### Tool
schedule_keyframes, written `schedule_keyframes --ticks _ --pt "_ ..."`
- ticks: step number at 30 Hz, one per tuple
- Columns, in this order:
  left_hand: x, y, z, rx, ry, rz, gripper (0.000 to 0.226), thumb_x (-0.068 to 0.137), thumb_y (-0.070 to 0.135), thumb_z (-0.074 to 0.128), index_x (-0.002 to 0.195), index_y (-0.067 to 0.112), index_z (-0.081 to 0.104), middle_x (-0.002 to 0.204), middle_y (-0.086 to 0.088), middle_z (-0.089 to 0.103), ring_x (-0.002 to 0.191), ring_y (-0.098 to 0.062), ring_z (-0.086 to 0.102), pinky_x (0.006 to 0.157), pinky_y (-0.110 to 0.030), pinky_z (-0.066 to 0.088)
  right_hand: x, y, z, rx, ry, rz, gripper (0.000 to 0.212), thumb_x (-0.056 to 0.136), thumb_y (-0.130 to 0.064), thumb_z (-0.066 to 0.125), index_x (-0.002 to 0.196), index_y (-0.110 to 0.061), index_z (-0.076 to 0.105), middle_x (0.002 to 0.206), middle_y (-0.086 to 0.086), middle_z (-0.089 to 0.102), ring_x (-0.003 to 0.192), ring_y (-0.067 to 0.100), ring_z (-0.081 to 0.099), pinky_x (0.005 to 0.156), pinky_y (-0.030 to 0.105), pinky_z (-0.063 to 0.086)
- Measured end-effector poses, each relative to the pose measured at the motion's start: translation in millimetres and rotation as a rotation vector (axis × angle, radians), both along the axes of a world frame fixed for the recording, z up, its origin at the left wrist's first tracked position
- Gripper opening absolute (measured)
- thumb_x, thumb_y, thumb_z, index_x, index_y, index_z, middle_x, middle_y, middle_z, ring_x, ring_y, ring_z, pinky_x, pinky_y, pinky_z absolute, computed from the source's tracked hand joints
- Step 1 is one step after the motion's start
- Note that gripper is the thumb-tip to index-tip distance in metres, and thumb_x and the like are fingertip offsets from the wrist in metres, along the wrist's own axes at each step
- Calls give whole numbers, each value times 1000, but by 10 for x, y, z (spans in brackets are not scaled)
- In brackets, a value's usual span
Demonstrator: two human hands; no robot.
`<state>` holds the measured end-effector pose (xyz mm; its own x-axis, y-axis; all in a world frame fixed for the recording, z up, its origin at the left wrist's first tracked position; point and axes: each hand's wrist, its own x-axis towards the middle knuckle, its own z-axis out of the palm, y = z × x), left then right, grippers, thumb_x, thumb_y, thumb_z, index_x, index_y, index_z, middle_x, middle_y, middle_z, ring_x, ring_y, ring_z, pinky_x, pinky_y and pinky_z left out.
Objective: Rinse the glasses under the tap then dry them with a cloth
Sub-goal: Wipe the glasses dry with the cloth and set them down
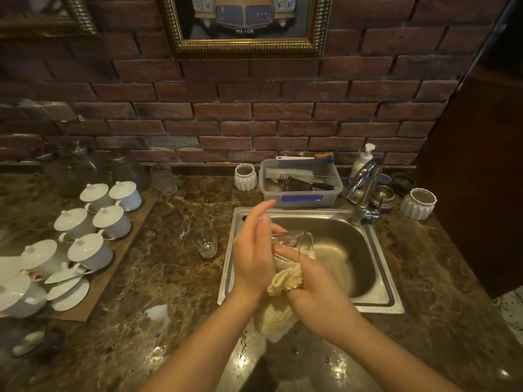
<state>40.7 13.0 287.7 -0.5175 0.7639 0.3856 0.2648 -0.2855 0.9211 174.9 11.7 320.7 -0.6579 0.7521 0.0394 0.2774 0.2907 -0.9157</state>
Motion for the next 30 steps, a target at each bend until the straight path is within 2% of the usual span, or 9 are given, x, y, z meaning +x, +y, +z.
schedule_keyframes --ticks 3,6,10,14,17,20,22,26,30 --pt "-141 17 47 -386 34 -190 66 92 74 34 119 25 70 103 5 75 99 -11 69 90 -36 54 108 84 -69 447 -285 75 63 72 0 66 128 -28 62 109 -8 73 98 12 69 83 25 55" --pt "-169 30 144 -820 -328 -387 74 93 81 34 118 22 71 87 1 76 73 -14 70 59 -29 54 116 161 -38 845 -475 188 59 39 -13 88 94 -24 68 85 -8 74 76 12 70 63 22 53" --pt "3 53 20 -624 -620 -155 52 104 54 46 110 10 73 89 -9 74 78 -25 66 68 -31 50 111 192 -20 817 -524 172 50 41 -9 83 85 -26 67 82 -11 72 74 9 69 59 18 46" --pt "213 -47 -124 -290 -409 61 31 109 33 43 113 23 72 87 22 70 85 -2 66 78 -21 49 18 95 -219 445 -381 41 51 72 -3 63 116 -28 63 111 -9 71 103 14 65 85 29 54" --pt "207 -156 -158 -304 -266 -27 48 101 58 44 137 28 55 95 35 66 91 13 61 84 -12 46 18 75 -291 400 -376 12 53 73 -3 57 121 -24 61 114 -6 70 105 16 64 88 35 55" --pt "85 -276 -278 -500 -118 -211 93 77 83 57 153 37 29 134 22 56 122 4 54 105 -28 43 61 65 -298 500 -525 86 39 77 -2 55 112 -16 66 107 2 70 97 24 66 76 28 49" --pt "7 -358 -316 -605 -75 -280 96 72 87 62 150 44 25 144 13 49 130 -4 51 111 -34 42 66 39 -320 568 -598 165 34 79 -3 58 109 -15 68 104 4 69 95 24 66 74 24 39" --pt "-122 -456 -441 -717 -223 -220 34 102 39 49 133 41 34 99 14 55 74 7 54 69 -21 44 -39 -43 -449 612 -636 278 45 77 -6 64 118 -23 59 108 -1 64 98 20 63 74 29 41" --pt "-261 -541 -756 -804 -552 -28 30 103 7 42 129 22 39 90 -9 60 56 -11 57 50 -25 43 -186 -168 -571 530 -578 300 55 83 -7 64 131 -32 54 116 -4 64 108 17 58 79 31 46"
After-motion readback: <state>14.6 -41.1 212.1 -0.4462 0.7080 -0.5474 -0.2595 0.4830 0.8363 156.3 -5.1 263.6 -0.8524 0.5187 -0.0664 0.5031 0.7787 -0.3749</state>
